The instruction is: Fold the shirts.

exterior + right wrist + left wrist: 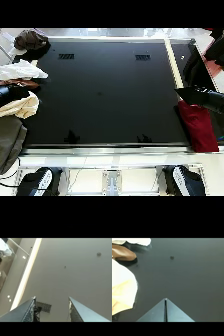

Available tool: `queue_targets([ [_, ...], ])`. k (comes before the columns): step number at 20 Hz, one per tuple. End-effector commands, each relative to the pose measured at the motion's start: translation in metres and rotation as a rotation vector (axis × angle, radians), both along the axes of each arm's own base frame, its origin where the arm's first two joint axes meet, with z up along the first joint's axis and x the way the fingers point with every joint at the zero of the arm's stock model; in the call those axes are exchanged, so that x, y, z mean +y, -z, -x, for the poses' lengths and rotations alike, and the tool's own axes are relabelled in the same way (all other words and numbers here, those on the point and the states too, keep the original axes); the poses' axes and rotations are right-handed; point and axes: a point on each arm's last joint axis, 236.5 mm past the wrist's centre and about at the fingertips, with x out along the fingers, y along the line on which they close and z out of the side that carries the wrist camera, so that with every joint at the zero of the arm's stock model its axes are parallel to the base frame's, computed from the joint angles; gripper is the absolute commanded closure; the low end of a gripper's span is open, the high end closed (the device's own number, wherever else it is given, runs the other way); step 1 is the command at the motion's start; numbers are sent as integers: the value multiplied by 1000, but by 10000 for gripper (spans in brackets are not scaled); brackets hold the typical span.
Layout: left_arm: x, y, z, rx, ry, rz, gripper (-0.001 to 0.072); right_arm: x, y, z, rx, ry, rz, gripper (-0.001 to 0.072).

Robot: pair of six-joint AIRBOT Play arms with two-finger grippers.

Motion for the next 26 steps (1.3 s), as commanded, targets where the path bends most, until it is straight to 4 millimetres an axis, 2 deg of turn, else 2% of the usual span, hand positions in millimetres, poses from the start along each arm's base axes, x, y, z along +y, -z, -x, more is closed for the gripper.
queue_targets([
  [1,0,1,-1,3,0,-1,696,0,0,0,-1,0,0,260],
  [3,3,1,0,3,-4,-13,695,-1,-1,-2,-7,7,1,260],
  [4,11,-1,-1,-2,-18,-55,684,-7,-7,-9,-40,40,0,260],
  [5,27,-7,-5,-22,-42,-136,593,-14,-13,-16,-74,77,1,260],
  [6,49,-19,-10,-59,-76,-247,385,-19,-18,-22,-100,105,2,259],
  [7,73,-31,-15,-103,-142,-313,345,-23,-22,-25,-118,123,-1,259],
  [8,97,-35,-18,-124,-217,-336,345,-23,-24,-27,-127,129,-6,259],
  [9,122,-26,-20,-116,-298,-313,344,-24,-26,-28,-134,135,-7,259],
  [10,145,-9,-20,-88,-373,-264,332,-27,-27,-30,-143,148,-2,259],
  [12,182,38,-24,-12,-481,-142,212,-33,-32,-34,-168,175,-1,259],
  [13,195,66,-25,38,-517,-83,212,-35,-34,-36,-179,187,-1,258],
  [14,204,94,-27,90,-542,-31,190,-37,-35,-37,-184,193,-1,257],
  [16,215,145,-32,174,-587,81,44,-36,-35,-37,-183,192,-1,254],
  [17,219,165,-37,203,-601,130,26,-35,-34,-36,-178,188,-2,214],
  [18,222,181,-45,226,-609,166,-8,-34,-33,-35,-169,186,-10,126],
  [19,225,194,-54,245,-610,186,-8,-33,-32,-34,-155,187,-25,77],
  [21,231,208,-72,254,-614,220,-8,-31,-30,-33,-139,184,-38,78],
  [26,257,206,-111,179,-613,209,-6,-30,-31,-32,-131,190,-56,80],
])
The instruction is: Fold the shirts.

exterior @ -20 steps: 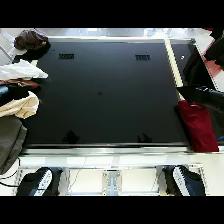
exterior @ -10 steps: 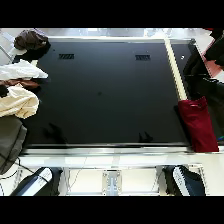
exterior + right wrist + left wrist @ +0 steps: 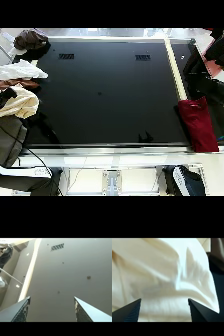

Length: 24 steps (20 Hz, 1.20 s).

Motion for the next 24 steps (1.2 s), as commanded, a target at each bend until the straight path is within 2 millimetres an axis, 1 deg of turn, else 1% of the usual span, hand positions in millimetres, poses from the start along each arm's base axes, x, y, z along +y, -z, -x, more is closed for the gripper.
queue_targets([
  [1,16,9,-26,-44,-12,-3,-3,1,0,0,5,1,-13,80],
  [3,18,25,-28,-24,-12,11,5,2,-1,0,3,-1,-19,80],
  [4,17,33,-27,-10,-12,20,32,3,-3,0,-2,-4,-28,80],
  [5,17,37,-27,-4,-11,24,190,4,-5,0,-8,-5,-37,81],
  [6,18,37,-27,-6,-12,23,444,6,-7,0,-13,-9,-49,82],
  [7,18,32,-29,-16,-10,14,692,8,-9,0,-18,-14,-61,82],
  [8,19,23,-29,-28,-9,5,697,9,-11,0,-22,-18,-70,83],
  [9,18,10,-31,-49,-6,-9,697,10,-13,0,-26,-21,-79,84],
  [10,17,-9,-31,-77,-4,-27,698,11,-14,0,-28,-24,-85,88],
  [12,10,-56,-30,-142,1,-57,697,13,-16,0,-34,-28,-92,88],
  [14,-13,-116,-24,-206,32,-96,698,15,-19,0,-41,-32,-106,88],
  [16,-52,-171,-13,-255,96,-127,698,17,-23,0,-50,-39,-124,88],
  [17,-77,-195,-5,-274,133,-131,698,17,-26,1,-57,-40,-122,88],
  [18,-106,-217,1,-303,178,-121,698,18,-33,2,-72,-42,-115,88],
  [19,-136,-234,6,-338,226,-90,698,18,-43,3,-94,-43,-105,88],
  [20,-174,-250,11,-376,294,-46,698,19,-57,5,-124,-46,-91,88],
  [22,-250,-273,21,-429,472,46,698,22,-90,11,-196,-51,-57,88],
  [24,-331,-286,36,-459,675,143,698,26,-122,20,-268,-56,-19,88],
])
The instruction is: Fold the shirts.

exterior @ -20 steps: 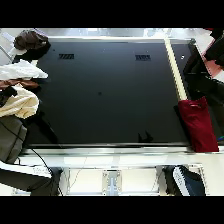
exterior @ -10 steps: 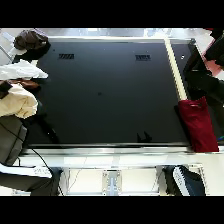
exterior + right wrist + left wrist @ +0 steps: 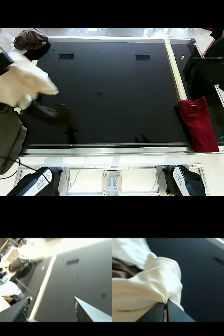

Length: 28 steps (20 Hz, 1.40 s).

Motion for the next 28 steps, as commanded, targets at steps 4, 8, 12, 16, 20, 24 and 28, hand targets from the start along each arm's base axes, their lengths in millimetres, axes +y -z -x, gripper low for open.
queue_targets([
  [4,-211,-18,53,4,562,80,681,6,-73,24,-168,16,112,88],
  [8,-162,-31,33,-85,455,-189,1,-5,-26,21,-12,16,237,89],
  [12,-31,29,42,183,10,-229,1,-11,70,24,340,-90,257,89],
  [16,-4,160,60,449,-112,24,4,18,178,22,622,-205,70,89],
  [20,-43,226,24,465,42,198,4,72,270,42,791,-274,-82,89],
  [24,-76,291,20,627,93,411,5,103,296,56,814,-333,-47,89],
  [28,-84,323,23,716,48,653,155,110,294,58,804,-356,-37,89],
])
